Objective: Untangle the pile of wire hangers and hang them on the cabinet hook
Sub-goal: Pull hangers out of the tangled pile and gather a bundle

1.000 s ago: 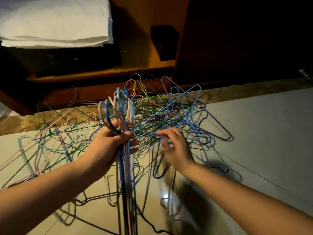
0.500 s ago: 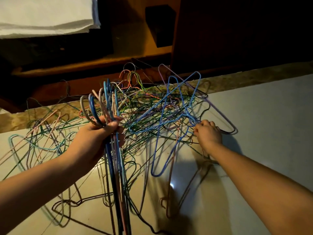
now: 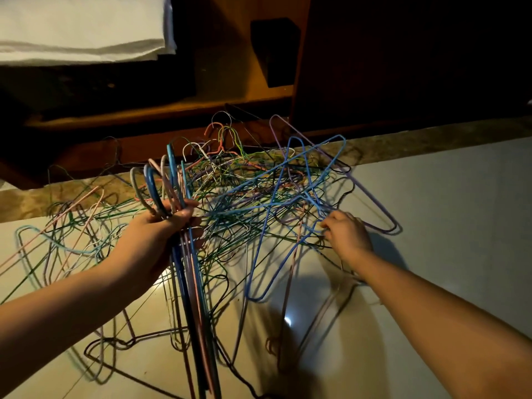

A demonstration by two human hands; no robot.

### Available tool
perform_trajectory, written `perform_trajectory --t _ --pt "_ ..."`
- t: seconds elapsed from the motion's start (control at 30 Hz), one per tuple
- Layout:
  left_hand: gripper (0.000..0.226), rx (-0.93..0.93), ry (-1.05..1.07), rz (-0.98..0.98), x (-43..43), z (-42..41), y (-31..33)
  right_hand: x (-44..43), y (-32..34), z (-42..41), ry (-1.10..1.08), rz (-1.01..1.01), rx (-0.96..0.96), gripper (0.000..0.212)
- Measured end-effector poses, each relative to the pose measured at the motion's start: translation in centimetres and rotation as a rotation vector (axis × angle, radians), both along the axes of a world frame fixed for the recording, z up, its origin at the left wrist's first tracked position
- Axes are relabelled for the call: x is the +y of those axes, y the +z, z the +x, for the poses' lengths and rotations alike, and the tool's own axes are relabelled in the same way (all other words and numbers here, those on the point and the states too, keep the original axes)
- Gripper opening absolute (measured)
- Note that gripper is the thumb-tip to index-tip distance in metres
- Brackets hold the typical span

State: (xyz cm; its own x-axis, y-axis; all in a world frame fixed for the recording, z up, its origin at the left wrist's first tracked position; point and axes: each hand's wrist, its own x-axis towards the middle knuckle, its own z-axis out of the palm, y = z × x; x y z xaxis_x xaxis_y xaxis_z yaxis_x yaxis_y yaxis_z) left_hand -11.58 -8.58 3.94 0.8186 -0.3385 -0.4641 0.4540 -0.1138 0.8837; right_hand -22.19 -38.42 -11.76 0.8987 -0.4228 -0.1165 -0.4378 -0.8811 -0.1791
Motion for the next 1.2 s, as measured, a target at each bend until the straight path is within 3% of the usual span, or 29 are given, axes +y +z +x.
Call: perform_trajectory --t 0.2,0.37,0.47,0.67,0.9,1.0,1.1,1.2 --pt "0.017 0.004 0.043 -0.015 0.7 0.1 0.5 0.6 5.2 1.5 0.074 0.105 -0.507 0.021" --pt "0.016 -0.001 0.088 -0.062 1.5 0.3 1.0 0.7 12.9 5.9 -0.199 0.357 -0.832 0.023" --pt "0.017 -0.006 0.143 -0.082 2.4 0.6 1.2 0.8 17.1 6.5 -0.251 0.358 -0.945 0.019" --pt "0.013 -0.020 0.183 -0.098 3.7 0.2 1.6 5.1 21.2 5.3 -0.123 0.391 -0.607 0.005" --pt "0.013 -0.010 0.225 -0.086 6.0 0.0 1.5 8.1 23.2 2.2 0.087 0.731 -0.088 0.019" --pt "0.013 -0.035 0.257 -0.058 6.4 -0.1 1.7 7.9 23.4 2.1 0.066 0.979 0.124 0.017" --pt "0.015 -0.067 0.234 -0.047 6.6 -0.6 2.2 8.7 22.6 3.0 -0.004 0.973 0.099 0.013" --pt "0.016 -0.070 0.220 -0.062 6.7 -0.9 2.3 10.7 21.9 4.1 0.032 0.616 -0.149 0.020"
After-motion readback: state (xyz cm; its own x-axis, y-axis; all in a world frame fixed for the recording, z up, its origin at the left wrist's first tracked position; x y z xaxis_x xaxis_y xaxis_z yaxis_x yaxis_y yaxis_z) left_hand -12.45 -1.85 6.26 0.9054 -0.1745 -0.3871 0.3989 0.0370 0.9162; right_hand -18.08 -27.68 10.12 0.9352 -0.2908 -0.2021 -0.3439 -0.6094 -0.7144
